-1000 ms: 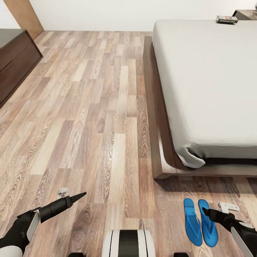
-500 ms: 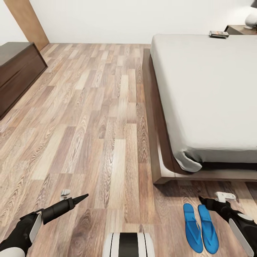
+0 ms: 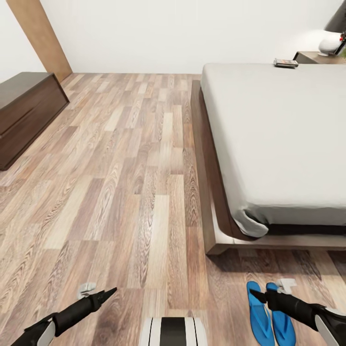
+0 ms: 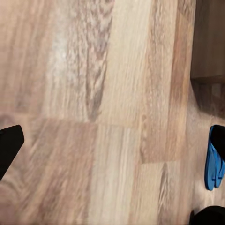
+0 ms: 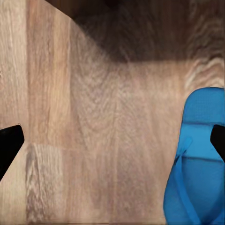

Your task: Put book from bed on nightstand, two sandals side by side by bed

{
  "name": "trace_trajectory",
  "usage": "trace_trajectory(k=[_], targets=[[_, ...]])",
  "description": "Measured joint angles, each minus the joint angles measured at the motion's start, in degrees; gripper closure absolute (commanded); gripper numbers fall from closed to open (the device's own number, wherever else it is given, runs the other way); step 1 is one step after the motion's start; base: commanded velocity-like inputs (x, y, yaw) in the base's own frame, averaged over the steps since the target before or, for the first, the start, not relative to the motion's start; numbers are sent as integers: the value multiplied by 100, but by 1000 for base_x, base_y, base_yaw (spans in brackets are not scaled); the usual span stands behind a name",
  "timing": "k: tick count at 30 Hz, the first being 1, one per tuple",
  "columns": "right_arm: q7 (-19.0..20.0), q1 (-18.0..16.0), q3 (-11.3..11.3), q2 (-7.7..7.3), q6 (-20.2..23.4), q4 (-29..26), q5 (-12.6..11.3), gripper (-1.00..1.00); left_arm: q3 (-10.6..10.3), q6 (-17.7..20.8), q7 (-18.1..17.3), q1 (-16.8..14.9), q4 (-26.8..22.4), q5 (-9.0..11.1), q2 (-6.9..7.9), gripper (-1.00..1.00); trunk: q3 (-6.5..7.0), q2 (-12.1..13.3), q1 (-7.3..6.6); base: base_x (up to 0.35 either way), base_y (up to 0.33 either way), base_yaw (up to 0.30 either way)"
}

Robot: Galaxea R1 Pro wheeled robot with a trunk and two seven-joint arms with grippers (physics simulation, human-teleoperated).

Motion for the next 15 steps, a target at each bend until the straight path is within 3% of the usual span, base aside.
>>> trace_trajectory(k=[6, 9, 12, 13, 15], targets=[[38, 1, 4, 10, -26, 468, 5, -100, 1, -180, 6, 1, 134, -8, -28, -100, 133, 8, -15, 0, 0, 0], [27, 4, 18, 11, -45, 1193, 57, -100, 1, -192, 19, 2, 149, -18, -32, -100, 199, 12, -23, 0, 0, 0], [24, 1, 20, 11, -201, 1300, 27, -100, 3, -197, 39, 2, 285, -110, -34, -100, 266, 16, -31, 0, 0, 0], [23, 1, 20, 11, -312, 1306, 25, -100, -17, -227, 45, 4, 542, -274, -34, -100, 288, 17, -33, 0, 0, 0], [23, 1, 20, 11, -367, 1308, 26, -100, -13, -272, 48, 2, 629, -400, -33, -100, 333, 20, -39, 0, 0, 0]])
